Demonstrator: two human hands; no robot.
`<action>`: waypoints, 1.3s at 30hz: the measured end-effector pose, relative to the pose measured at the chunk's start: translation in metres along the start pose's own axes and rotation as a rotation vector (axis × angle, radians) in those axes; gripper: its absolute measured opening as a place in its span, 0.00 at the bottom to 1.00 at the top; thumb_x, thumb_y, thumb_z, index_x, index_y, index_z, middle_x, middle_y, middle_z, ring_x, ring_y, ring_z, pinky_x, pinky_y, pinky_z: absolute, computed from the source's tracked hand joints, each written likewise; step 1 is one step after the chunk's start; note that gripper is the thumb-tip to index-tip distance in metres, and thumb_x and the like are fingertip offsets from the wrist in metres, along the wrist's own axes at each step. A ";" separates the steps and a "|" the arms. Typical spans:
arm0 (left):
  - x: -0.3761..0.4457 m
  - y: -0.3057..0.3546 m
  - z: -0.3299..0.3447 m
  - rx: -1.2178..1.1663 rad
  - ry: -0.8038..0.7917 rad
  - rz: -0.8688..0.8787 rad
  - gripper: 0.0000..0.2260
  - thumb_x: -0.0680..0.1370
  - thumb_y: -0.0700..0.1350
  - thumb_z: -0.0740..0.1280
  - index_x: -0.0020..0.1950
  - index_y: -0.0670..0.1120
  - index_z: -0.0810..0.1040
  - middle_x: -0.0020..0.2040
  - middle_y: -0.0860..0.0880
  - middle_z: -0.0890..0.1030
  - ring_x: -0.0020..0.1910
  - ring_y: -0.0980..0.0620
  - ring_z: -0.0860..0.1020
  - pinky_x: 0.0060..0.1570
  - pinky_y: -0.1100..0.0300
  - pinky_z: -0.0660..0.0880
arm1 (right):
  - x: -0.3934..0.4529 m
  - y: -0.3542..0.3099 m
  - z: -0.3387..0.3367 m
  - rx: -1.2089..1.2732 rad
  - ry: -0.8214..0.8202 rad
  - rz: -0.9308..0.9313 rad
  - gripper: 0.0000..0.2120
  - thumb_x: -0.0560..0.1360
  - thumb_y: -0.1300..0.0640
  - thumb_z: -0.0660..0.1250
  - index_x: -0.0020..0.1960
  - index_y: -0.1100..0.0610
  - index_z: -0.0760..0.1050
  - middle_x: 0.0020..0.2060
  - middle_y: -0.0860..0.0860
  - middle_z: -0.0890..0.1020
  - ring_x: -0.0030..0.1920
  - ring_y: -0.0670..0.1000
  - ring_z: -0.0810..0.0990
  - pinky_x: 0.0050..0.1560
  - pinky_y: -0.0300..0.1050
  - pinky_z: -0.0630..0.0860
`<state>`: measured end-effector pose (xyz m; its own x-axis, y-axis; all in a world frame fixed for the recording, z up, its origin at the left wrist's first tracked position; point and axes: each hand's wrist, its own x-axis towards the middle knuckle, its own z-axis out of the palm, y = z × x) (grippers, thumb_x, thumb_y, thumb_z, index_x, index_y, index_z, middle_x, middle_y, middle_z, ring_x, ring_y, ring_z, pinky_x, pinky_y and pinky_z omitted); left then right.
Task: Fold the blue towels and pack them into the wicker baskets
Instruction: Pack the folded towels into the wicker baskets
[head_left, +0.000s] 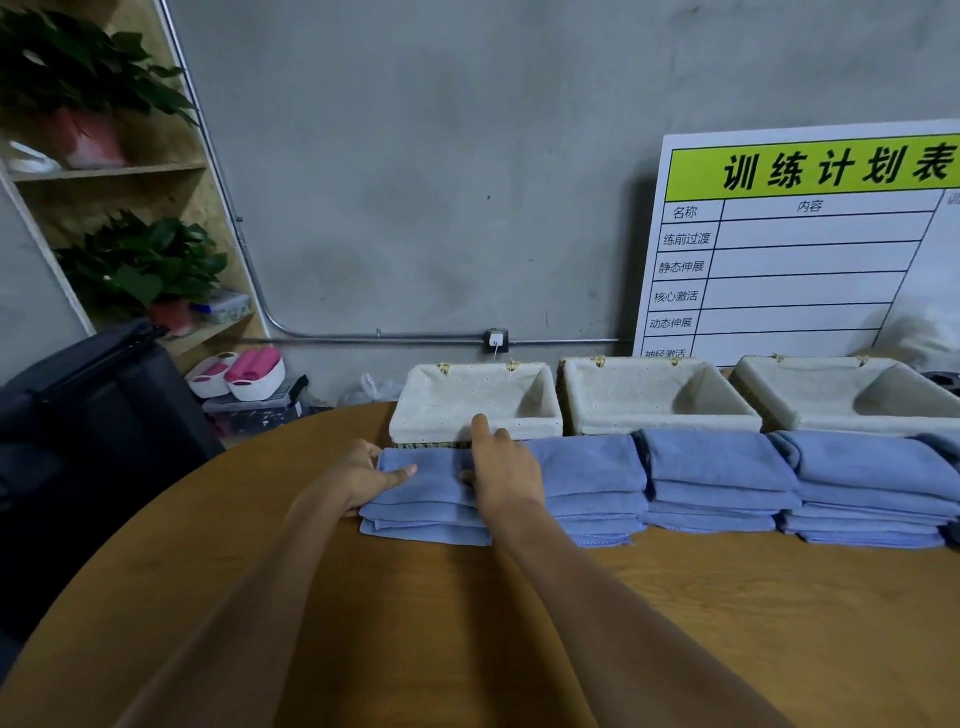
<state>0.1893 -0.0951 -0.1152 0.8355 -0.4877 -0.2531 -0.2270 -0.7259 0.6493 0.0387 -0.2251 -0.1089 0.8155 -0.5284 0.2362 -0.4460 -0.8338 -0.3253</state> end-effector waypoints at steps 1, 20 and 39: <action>-0.001 -0.001 0.000 -0.004 0.011 0.021 0.23 0.76 0.59 0.72 0.62 0.47 0.68 0.44 0.50 0.74 0.37 0.55 0.70 0.33 0.59 0.67 | -0.001 0.000 0.000 0.007 0.004 -0.003 0.19 0.79 0.62 0.66 0.65 0.56 0.61 0.54 0.58 0.76 0.51 0.62 0.79 0.39 0.51 0.68; 0.053 0.071 -0.028 -0.012 0.113 0.086 0.13 0.81 0.52 0.67 0.52 0.42 0.79 0.50 0.42 0.81 0.48 0.44 0.80 0.46 0.57 0.77 | 0.071 0.083 -0.070 0.087 -0.049 0.162 0.13 0.81 0.56 0.60 0.63 0.58 0.70 0.57 0.59 0.79 0.60 0.60 0.75 0.49 0.47 0.69; -0.009 0.132 -0.086 -0.345 0.539 0.281 0.09 0.74 0.42 0.75 0.53 0.43 0.85 0.48 0.46 0.86 0.47 0.47 0.83 0.46 0.56 0.80 | 0.086 0.052 -0.153 0.766 0.409 0.188 0.15 0.77 0.62 0.65 0.63 0.56 0.73 0.55 0.53 0.81 0.56 0.56 0.80 0.50 0.41 0.73</action>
<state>0.1948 -0.1447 0.0348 0.9204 -0.2612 0.2909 -0.3736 -0.3685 0.8512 0.0297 -0.3381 0.0346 0.4927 -0.7839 0.3778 -0.0706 -0.4687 -0.8805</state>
